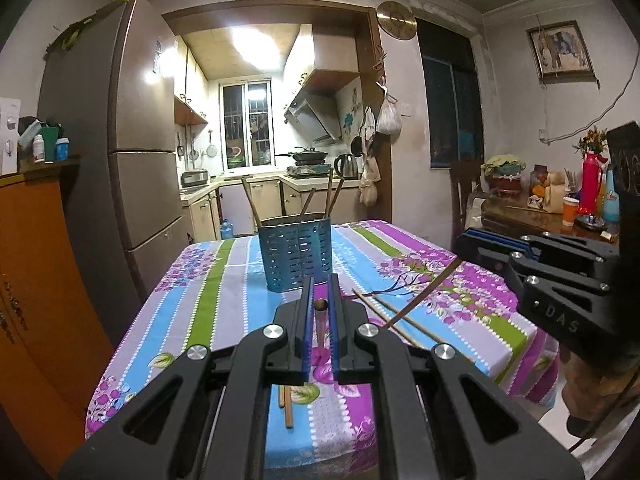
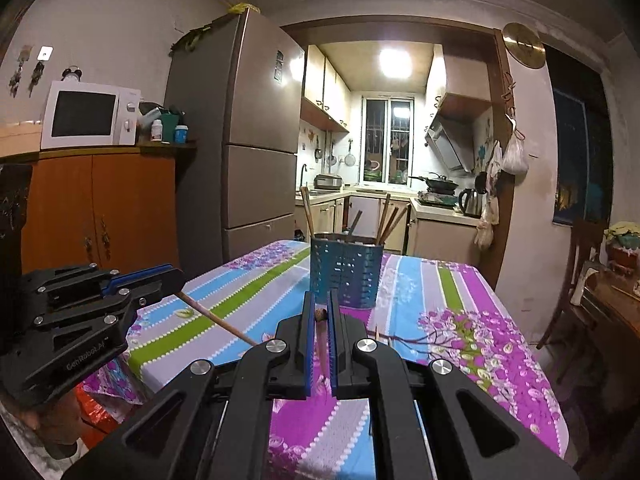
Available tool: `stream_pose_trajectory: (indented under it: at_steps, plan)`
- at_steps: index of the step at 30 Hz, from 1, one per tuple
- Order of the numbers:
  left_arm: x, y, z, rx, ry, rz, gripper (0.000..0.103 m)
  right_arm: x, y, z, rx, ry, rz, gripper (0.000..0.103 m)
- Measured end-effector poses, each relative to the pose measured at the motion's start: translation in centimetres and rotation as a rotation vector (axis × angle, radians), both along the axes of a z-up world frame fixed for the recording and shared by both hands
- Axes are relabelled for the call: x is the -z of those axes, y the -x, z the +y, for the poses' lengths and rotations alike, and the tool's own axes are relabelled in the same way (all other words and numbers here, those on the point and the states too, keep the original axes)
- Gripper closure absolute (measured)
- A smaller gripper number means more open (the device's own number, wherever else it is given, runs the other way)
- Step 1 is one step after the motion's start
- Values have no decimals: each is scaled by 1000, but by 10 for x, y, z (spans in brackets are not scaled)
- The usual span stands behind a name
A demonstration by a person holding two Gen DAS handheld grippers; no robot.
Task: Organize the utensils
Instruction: 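Lift and carry the chopsticks toward the blue holder with both tools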
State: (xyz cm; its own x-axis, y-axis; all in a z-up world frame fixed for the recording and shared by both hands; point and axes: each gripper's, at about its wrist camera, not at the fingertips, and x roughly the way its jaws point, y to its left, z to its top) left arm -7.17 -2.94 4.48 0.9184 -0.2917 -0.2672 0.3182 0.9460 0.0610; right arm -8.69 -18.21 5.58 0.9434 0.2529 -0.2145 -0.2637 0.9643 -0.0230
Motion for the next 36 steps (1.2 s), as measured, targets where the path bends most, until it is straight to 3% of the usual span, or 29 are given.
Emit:
stream_pose_trajectory:
  at_steps: [17,25,36]
  plan:
    - [-29,-58,-1,26,2,78,98,-39,-71,-2,-89,-30,83,96]
    - [-47,-80,0,52,31,141,98,-63,-90,-1,-107,-30,78,96]
    - [-68,-95,-1,52,36,125,98,-79,-107,-3,-110,-38,83,96]
